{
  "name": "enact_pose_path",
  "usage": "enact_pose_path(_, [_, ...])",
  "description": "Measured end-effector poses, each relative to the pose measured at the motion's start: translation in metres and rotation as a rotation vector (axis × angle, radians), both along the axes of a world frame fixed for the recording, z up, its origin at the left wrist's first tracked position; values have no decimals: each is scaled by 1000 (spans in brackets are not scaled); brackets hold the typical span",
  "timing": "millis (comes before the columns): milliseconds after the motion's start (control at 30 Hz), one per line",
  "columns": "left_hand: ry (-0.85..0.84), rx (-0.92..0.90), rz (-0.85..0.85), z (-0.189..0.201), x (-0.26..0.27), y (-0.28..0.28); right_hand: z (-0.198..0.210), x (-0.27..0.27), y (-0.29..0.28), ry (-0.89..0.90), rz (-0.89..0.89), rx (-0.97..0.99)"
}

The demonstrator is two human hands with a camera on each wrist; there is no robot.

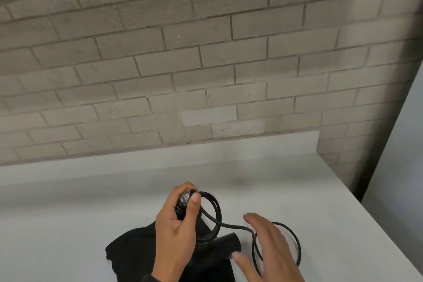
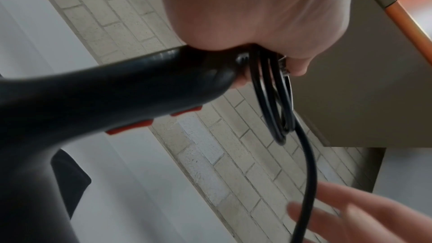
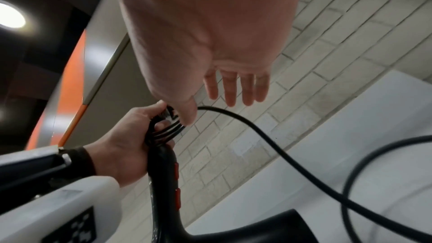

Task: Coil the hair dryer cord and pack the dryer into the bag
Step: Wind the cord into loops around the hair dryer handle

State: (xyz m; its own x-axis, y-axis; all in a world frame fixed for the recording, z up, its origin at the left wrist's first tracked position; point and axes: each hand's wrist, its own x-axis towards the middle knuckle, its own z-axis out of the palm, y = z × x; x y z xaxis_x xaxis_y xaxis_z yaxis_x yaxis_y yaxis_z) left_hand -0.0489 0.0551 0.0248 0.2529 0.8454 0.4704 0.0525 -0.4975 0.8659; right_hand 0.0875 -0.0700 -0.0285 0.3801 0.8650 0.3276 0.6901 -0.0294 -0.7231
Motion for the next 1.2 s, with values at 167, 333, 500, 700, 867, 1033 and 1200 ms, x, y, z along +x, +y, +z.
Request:
enact_pose_path(167, [-36, -27, 9, 0, -2, 4, 22, -11, 12, -91, 75, 78])
enact_pose_path(333, [-35, 16, -36, -2, -8, 10, 73, -11, 18, -191, 147, 235])
enact_pose_path(500, [-49, 92, -172, 3, -17, 9, 117, -10, 43, -130, 231, 337])
enact_pose_path(700, [-105, 60, -231, 0, -25, 6, 128, -22, 69, 135, 177, 357])
enact_pose_path(867, [-41, 247, -145, -2, -26, 12, 106, -40, 73, 371, 46, 326])
enact_pose_path(1033, [-28, 347, -100, 4, -29, 5, 93, -49, 67, 508, -22, 300])
enact_pose_path(1200, [-97, 91, -83, -2, -27, 1, 86, -57, 53, 525, 48, 316])
